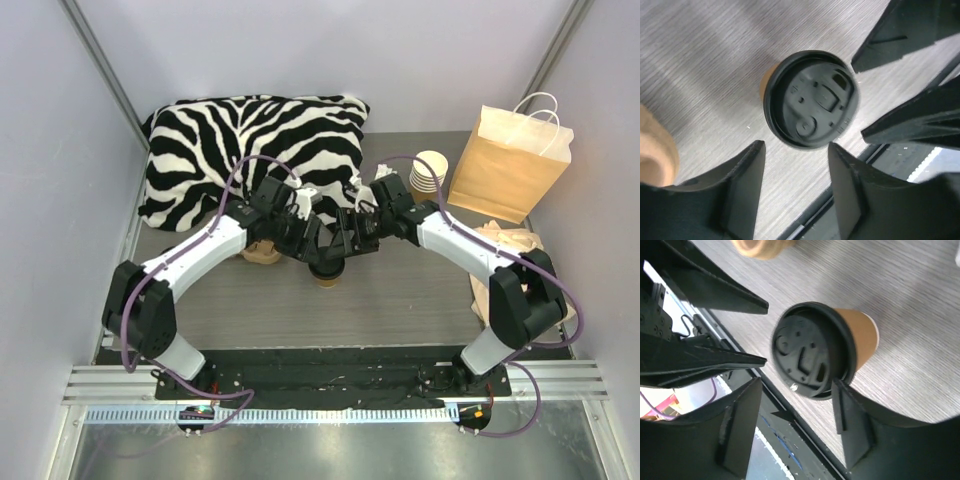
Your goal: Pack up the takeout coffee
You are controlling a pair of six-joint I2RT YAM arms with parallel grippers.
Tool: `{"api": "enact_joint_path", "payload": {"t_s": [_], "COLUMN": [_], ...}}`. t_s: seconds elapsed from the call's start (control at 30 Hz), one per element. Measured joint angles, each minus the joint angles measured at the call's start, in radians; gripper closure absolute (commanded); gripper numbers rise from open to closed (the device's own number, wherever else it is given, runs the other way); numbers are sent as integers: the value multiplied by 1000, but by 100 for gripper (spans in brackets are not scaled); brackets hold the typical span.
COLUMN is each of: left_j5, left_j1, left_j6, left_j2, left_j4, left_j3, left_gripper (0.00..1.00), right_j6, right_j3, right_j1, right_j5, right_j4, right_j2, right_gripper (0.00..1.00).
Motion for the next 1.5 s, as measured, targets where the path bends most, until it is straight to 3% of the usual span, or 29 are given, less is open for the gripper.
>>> {"api": "enact_joint_path", "payload": {"t_s": [0.1, 0.3, 0.5, 1.07, 1.5], "left_j5": [24, 84, 101, 118, 155], "left_j1": [20, 118, 240, 412, 512], "left_j6": [-1, -22, -52, -101, -92], "left_j2": [-54, -163, -189, -243, -253], "left_j4": [-11, -13, -17, -20, -20], "left_j3": [2, 19, 18, -20, -48], "left_gripper": [24, 22, 21, 18, 17], "right_j6": [-23, -97, -147, -97, -80], "right_j3": [8, -15, -138, -171, 21], "right_j1": [-2, 5, 113, 234, 192], "right_j5": [1, 75, 222, 420, 459], "right_j4": [-12, -26, -8, 148, 240], "right_j2": [-44, -169, -220, -30, 179], "right_gripper": [21, 22, 21, 21, 21]}}
